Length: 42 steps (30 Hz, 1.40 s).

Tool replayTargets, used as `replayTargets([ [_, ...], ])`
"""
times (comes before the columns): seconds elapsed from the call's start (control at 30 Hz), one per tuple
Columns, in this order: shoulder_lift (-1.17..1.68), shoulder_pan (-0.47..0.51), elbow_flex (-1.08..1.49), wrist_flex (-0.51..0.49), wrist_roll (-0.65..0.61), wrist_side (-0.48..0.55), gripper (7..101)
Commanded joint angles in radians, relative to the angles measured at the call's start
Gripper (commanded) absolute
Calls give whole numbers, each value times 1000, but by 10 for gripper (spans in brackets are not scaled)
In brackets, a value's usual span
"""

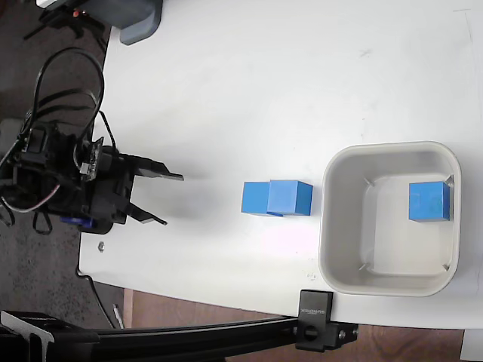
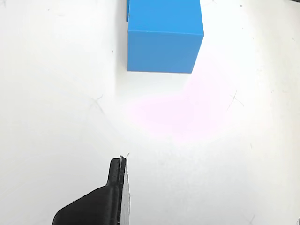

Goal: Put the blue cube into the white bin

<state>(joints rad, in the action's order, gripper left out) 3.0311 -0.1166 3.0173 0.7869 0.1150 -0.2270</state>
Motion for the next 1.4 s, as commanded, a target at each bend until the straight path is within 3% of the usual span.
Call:
replayTargets([
  [0.03, 11, 48, -98, -2, -32, 48, 1000],
  [0.17, -163, 97, -252, 17, -92, 58, 1000],
  [0.33, -476, 170, -459, -80, -137, 147, 1000],
  [0.53, -769, 193, -681, -130, -133, 209, 1000],
  [0.67, -914, 242, -756, -170, -143, 304, 995],
  [0.87, -1037, 262, -750, -264, -127, 374, 1000],
  [1.4, -1143, 224, -653, -443, -63, 348, 981],
])
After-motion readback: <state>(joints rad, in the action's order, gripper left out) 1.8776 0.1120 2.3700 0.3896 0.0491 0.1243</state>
